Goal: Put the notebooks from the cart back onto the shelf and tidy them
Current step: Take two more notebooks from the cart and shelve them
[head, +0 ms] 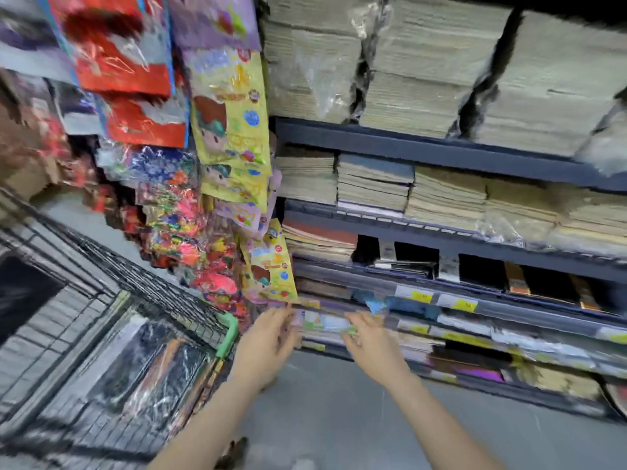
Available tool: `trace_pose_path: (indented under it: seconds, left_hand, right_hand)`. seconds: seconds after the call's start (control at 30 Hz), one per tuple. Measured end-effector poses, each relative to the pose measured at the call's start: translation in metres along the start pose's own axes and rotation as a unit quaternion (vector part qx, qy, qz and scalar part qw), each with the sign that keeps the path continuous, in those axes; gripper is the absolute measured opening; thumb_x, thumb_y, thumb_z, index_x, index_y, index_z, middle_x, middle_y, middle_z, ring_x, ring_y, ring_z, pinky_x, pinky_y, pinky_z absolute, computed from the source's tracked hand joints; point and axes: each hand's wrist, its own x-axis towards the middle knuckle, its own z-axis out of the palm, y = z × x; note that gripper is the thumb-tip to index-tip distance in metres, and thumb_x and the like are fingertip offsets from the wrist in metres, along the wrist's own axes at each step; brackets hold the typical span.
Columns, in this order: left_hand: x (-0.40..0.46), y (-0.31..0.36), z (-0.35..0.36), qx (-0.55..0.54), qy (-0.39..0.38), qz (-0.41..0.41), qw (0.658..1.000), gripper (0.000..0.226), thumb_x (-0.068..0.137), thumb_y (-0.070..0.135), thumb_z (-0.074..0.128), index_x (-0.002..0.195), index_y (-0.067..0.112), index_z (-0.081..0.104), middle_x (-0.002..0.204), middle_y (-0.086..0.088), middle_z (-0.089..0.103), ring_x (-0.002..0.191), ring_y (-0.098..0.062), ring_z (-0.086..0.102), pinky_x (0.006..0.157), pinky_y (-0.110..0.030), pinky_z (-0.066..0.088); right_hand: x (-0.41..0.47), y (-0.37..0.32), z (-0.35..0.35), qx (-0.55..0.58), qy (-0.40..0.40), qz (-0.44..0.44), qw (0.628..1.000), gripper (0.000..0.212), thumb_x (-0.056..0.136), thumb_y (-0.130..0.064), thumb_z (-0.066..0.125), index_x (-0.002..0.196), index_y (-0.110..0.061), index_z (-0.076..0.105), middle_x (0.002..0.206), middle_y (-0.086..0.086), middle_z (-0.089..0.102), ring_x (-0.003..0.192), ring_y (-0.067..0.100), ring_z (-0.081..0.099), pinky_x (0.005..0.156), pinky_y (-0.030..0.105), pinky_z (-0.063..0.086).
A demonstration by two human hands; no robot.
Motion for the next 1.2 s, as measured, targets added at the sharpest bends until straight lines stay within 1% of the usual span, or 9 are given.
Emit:
trace_pose_path:
  seconds: [0.2, 0.33, 0.43, 0.63, 0.83, 0.93, 1.03, 1.13, 1.2]
  left_hand:
    - [-0.061, -0.02, -0.062, 0.014, 0.006, -0.055, 0.998, 0.027, 0.084, 0.03, 0.048, 0.11, 0.029, 0.053, 0.104, 0.007, 0.061, 0.097, -0.014, 0.057, 0.078, -0.026, 0.044]
    - [-0.072, -0.038, -0.087, 0.062, 0.009, -0.071, 0.995, 0.031, 0.086, 0.033, 0.048, 0.112, 0.019, 0.058, 0.102, 0.002, 0.064, 0.097, -0.019, 0.059, 0.076, -0.028, 0.045]
    - [-0.077, -0.063, -0.107, 0.067, -0.002, -0.103, 0.992, 0.033, 0.088, 0.029, 0.053, 0.121, 0.023, 0.054, 0.112, 0.003, 0.061, 0.104, -0.018, 0.057, 0.081, -0.033, 0.051]
    - [-0.074, -0.162, -0.169, 0.055, -0.047, -0.125, 0.99, 0.031, 0.088, 0.025, 0.054, 0.118, 0.029, 0.05, 0.106, 0.008, 0.061, 0.087, -0.006, 0.058, 0.075, -0.028, 0.054]
    - [-0.06, -0.277, -0.235, 0.067, -0.122, -0.159, 0.978, 0.037, 0.089, 0.028, 0.054, 0.125, 0.019, 0.049, 0.111, 0.002, 0.059, 0.091, -0.014, 0.059, 0.075, -0.03, 0.052]
    - [-0.055, -0.321, -0.259, 0.035, -0.13, -0.151, 0.979, 0.039, 0.088, 0.029, 0.056, 0.126, 0.019, 0.05, 0.114, 0.004, 0.06, 0.099, -0.016, 0.06, 0.08, -0.033, 0.052]
    - [-0.055, -0.364, -0.274, -0.007, -0.144, -0.187, 0.972, 0.033, 0.087, 0.039, 0.054, 0.118, 0.026, 0.051, 0.105, 0.003, 0.064, 0.089, -0.015, 0.063, 0.074, -0.036, 0.055]
    - [-0.064, -0.392, -0.274, -0.028, -0.147, -0.22, 0.964, 0.037, 0.086, 0.04, 0.056, 0.116, 0.02, 0.054, 0.104, 0.0, 0.064, 0.092, -0.017, 0.063, 0.077, -0.033, 0.055]
    - [-0.07, -0.402, -0.27, -0.025, -0.137, -0.229, 0.963, 0.039, 0.084, 0.034, 0.061, 0.118, 0.016, 0.055, 0.107, 0.001, 0.064, 0.093, -0.015, 0.061, 0.077, -0.03, 0.051]
  right_hand:
    - [-0.035, -0.044, -0.006, 0.057, -0.004, -0.007, 0.998, 0.04, 0.089, -0.026, 0.049, 0.127, -0.012, 0.049, 0.128, 0.008, 0.053, 0.117, 0.027, 0.049, 0.095, 0.036, 0.04]
    - [-0.043, -0.077, 0.0, 0.1, -0.006, 0.012, 0.995, 0.042, 0.087, -0.028, 0.054, 0.125, -0.012, 0.049, 0.122, 0.008, 0.054, 0.108, 0.027, 0.054, 0.09, 0.034, 0.042]
    - [-0.041, -0.111, 0.012, 0.121, -0.01, 0.014, 0.992, 0.043, 0.086, -0.028, 0.055, 0.126, -0.015, 0.048, 0.109, 0.003, 0.055, 0.105, 0.025, 0.054, 0.078, 0.03, 0.038]
    - [-0.016, -0.192, 0.063, 0.185, 0.012, 0.014, 0.983, 0.036, 0.087, -0.029, 0.055, 0.122, -0.022, 0.05, 0.122, -0.001, 0.055, 0.106, 0.019, 0.056, 0.085, 0.032, 0.043]
    - [0.008, -0.285, 0.129, 0.213, 0.027, 0.093, 0.972, 0.043, 0.087, -0.025, 0.055, 0.128, -0.019, 0.047, 0.125, 0.003, 0.054, 0.11, 0.02, 0.053, 0.096, 0.037, 0.043]
    - [0.015, -0.325, 0.158, 0.223, -0.001, 0.121, 0.967, 0.041, 0.089, -0.026, 0.053, 0.129, -0.02, 0.045, 0.124, -0.004, 0.052, 0.11, 0.016, 0.052, 0.095, 0.032, 0.042]
    - [0.026, -0.352, 0.181, 0.234, -0.039, 0.153, 0.959, 0.042, 0.09, -0.035, 0.051, 0.13, -0.025, 0.041, 0.124, -0.007, 0.05, 0.101, 0.01, 0.053, 0.088, 0.031, 0.047]
    - [0.037, -0.364, 0.204, 0.246, -0.076, 0.173, 0.951, 0.047, 0.09, -0.036, 0.05, 0.133, -0.025, 0.038, 0.126, -0.004, 0.051, 0.091, 0.007, 0.056, 0.079, 0.027, 0.052]
    - [0.046, -0.369, 0.222, 0.263, -0.083, 0.191, 0.942, 0.05, 0.091, -0.04, 0.047, 0.136, -0.022, 0.036, 0.132, -0.002, 0.048, 0.095, 0.008, 0.054, 0.083, 0.024, 0.047]
